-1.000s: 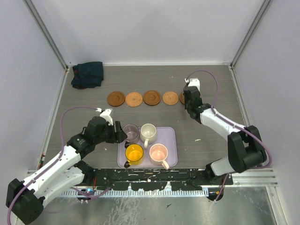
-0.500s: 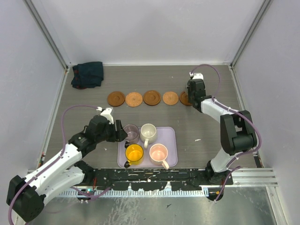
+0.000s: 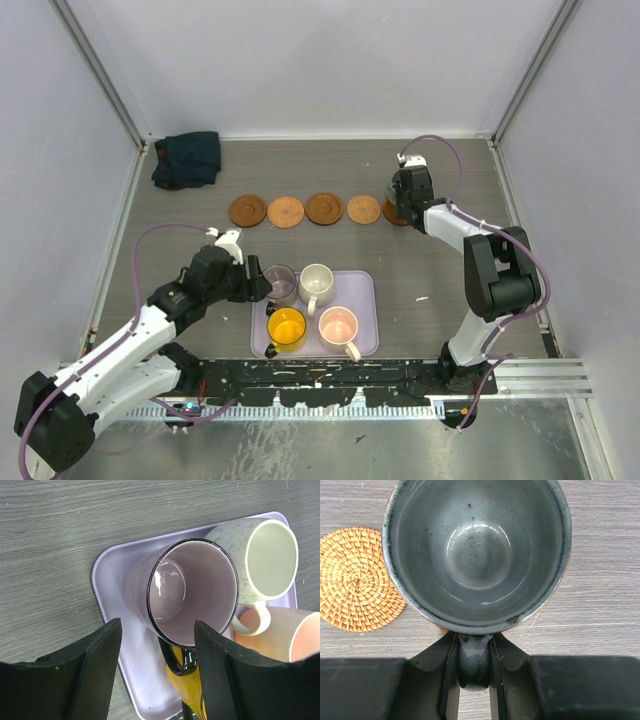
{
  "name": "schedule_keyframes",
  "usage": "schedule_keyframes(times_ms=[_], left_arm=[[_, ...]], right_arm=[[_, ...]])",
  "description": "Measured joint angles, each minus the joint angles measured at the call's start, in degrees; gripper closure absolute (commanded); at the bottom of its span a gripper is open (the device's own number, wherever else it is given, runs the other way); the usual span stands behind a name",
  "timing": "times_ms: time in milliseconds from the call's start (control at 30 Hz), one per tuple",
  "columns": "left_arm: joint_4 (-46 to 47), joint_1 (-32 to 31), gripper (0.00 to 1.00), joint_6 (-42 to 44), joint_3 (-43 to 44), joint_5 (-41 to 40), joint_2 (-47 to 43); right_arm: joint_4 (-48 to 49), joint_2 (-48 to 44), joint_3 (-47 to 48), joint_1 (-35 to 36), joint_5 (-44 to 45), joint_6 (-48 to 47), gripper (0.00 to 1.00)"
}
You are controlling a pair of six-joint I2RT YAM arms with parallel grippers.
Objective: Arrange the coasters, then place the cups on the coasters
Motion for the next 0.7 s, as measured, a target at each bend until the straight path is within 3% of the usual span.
schedule_keyframes(times_ms=[700], left_arm=[[-0.11,0.0,0.39,0.02,0.0,-0.02,0.17]], right_arm=[[-5.79,2.6,2.03,0.0,-0.2,1.22,0.99]])
